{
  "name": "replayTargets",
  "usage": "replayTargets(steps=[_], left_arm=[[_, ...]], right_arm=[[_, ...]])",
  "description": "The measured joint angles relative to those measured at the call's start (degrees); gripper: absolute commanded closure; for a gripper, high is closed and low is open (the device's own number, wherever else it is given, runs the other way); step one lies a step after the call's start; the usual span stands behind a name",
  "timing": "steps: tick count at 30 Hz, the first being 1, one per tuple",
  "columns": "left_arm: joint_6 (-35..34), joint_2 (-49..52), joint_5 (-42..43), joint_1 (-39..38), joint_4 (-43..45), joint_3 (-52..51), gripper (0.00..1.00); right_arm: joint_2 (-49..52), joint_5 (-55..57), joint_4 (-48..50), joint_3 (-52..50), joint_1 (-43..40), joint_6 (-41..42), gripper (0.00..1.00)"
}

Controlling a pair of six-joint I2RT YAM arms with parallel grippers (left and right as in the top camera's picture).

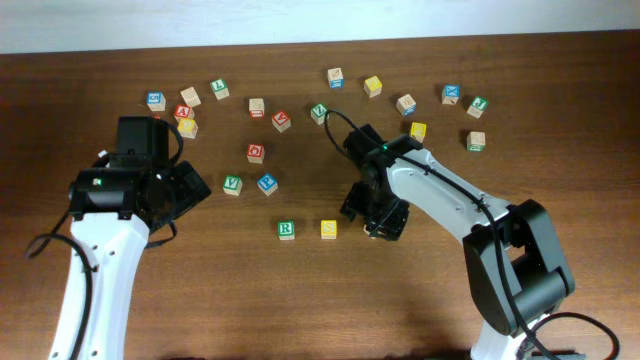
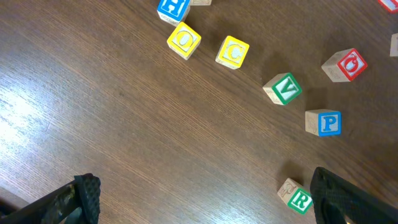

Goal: Spell out RSS

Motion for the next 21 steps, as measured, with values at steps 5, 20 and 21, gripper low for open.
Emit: replayTargets(steps=[5,20,21], left_arm=[[0.0,0.0,0.0,0.0,0.0,0.0,0.01],[0.0,0.0,0.0,0.0,0.0,0.0,0.01],[0.0,0.0,0.0,0.0,0.0,0.0,0.01]], right_arm=[[0.0,2.7,0.6,-1.0,0.0,5.6,0.39],[0.1,4.6,5.2,-3.7,0.0,6.5,0.7],[0.1,4.6,5.2,-3.7,0.0,6.0,0.7]])
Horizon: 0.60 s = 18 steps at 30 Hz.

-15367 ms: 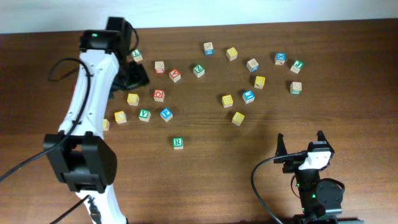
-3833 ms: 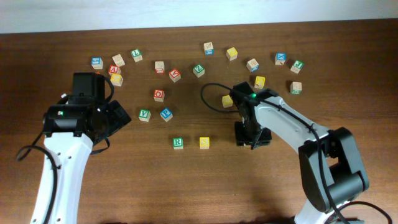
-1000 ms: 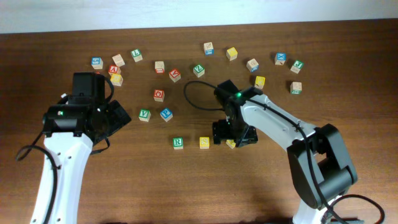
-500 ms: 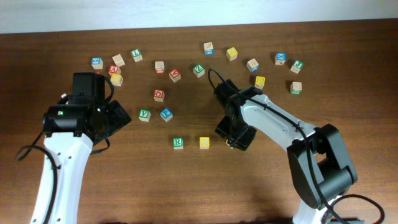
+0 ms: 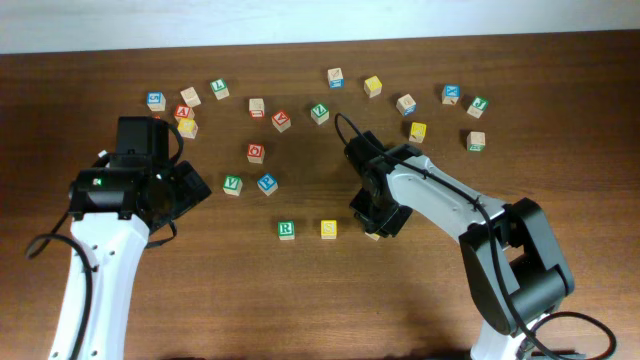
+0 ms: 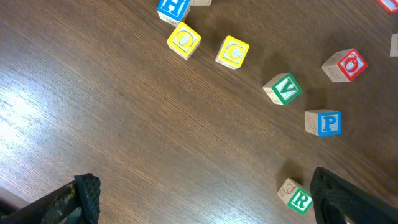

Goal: Spell out RSS

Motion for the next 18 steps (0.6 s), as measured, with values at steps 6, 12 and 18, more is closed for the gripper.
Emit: replayTargets(steps=[6,12,18], left_arm=[[0.0,0.0,0.0,0.0,0.0,0.0,0.01],[0.0,0.0,0.0,0.0,0.0,0.0,0.01],[0.0,0.0,0.0,0.0,0.0,0.0,0.01]], right_arm=[[0.0,-0.1,1.9,0.0,0.0,-10.1,0.73],[0.0,-2.7,2.6,-0.1,0.0,-36.3,0.73],[0.0,-3.1,2.3,-0.1,0.0,-42.1,0.73]])
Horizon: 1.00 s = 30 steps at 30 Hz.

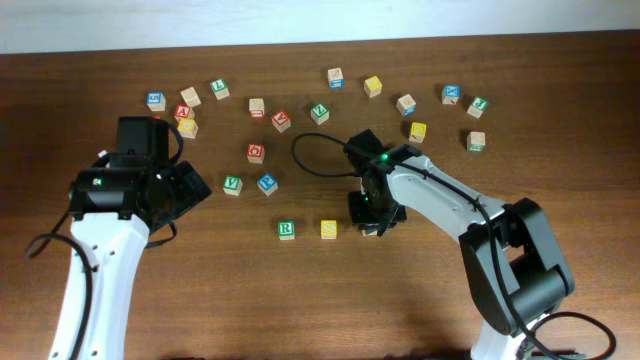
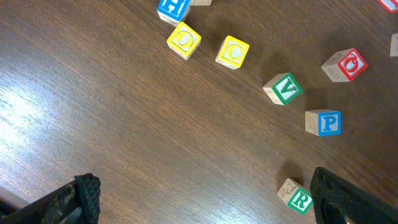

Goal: Spell out RSS

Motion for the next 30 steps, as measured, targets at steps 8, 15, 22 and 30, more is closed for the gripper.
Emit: replayTargets(steps=[8,15,22,30], left_arm=[[0.0,0.0,0.0,0.0,0.0,0.0,0.01],[0.0,0.0,0.0,0.0,0.0,0.0,0.01],[0.0,0.0,0.0,0.0,0.0,0.0,0.01],[0.0,0.0,0.0,0.0,0.0,0.0,0.01]], right_arm=[[0.0,-1.4,0.0,0.0,0.0,3.4,0.73],[0.0,-2.1,0.7,0.0,0.5,3.1,0.67],[0.0,-2.0,0.7,0.0,0.6,2.8,0.71],[0.0,-2.0,3.1,0.0,0.6,1.3,0.68]])
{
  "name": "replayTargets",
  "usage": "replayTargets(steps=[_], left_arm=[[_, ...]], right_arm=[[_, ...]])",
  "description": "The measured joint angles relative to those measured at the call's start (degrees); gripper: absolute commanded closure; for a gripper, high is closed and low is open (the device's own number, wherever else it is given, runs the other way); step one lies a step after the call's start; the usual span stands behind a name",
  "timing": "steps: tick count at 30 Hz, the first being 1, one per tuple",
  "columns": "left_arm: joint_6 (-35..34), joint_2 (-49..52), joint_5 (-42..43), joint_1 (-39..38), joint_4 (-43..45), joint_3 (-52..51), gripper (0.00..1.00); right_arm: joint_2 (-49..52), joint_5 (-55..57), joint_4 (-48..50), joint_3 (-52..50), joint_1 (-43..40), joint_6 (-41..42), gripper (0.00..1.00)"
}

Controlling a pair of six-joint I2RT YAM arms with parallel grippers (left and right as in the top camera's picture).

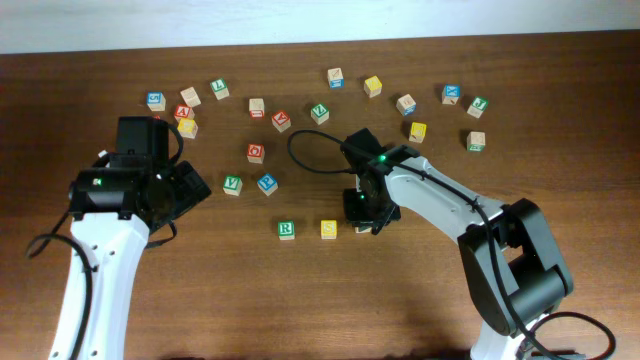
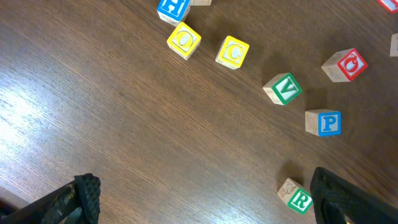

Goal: Spell out RSS

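A green R block (image 1: 287, 230) and a yellow S block (image 1: 329, 229) lie side by side in the lower middle of the table. Just right of the S, my right gripper (image 1: 362, 220) is low over the wood, shut on a pale block (image 1: 363, 229) whose letter is hidden beneath it. My left gripper (image 1: 186, 190) hangs to the left, open and empty. In the left wrist view its fingers (image 2: 84, 198) stand wide apart, with the R block (image 2: 295, 198) beside the right finger.
Loose letter blocks lie across the back: green V (image 1: 232, 184), blue P (image 1: 267, 184), a red block (image 1: 256, 152), a cluster at the far left (image 1: 183, 110) and several at the right (image 1: 450, 95). The right arm's cable (image 1: 300, 150) loops above the row.
My right gripper has shifted slightly left with its block, closing the gap to the yellow S. The left arm and the other blocks have not moved.
My right gripper first stood low a block's width or more right of the S, something pale under its fingers. At each later moment it was turned a little and sat closer. Now it is just beside the S. The left arm stayed open and still.
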Motion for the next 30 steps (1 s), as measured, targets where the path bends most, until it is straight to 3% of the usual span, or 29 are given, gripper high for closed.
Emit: replayTargets(steps=[15,16,24,26,30], left_arm=[[0.0,0.0,0.0,0.0,0.0,0.0,0.01],[0.0,0.0,0.0,0.0,0.0,0.0,0.01],[0.0,0.0,0.0,0.0,0.0,0.0,0.01],[0.0,0.0,0.0,0.0,0.0,0.0,0.01],[0.0,0.0,0.0,0.0,0.0,0.0,0.01]], right_arm=[[0.0,0.0,-1.1,0.0,0.0,0.1,0.71],[0.0,0.0,-1.1,0.0,0.0,0.1,0.65],[0.0,0.0,-1.1,0.0,0.0,0.1,0.61],[0.0,0.0,-1.5,0.0,0.0,0.1,0.55],[0.2,0.0,-7.3,5.4,0.0,0.1,0.49]])
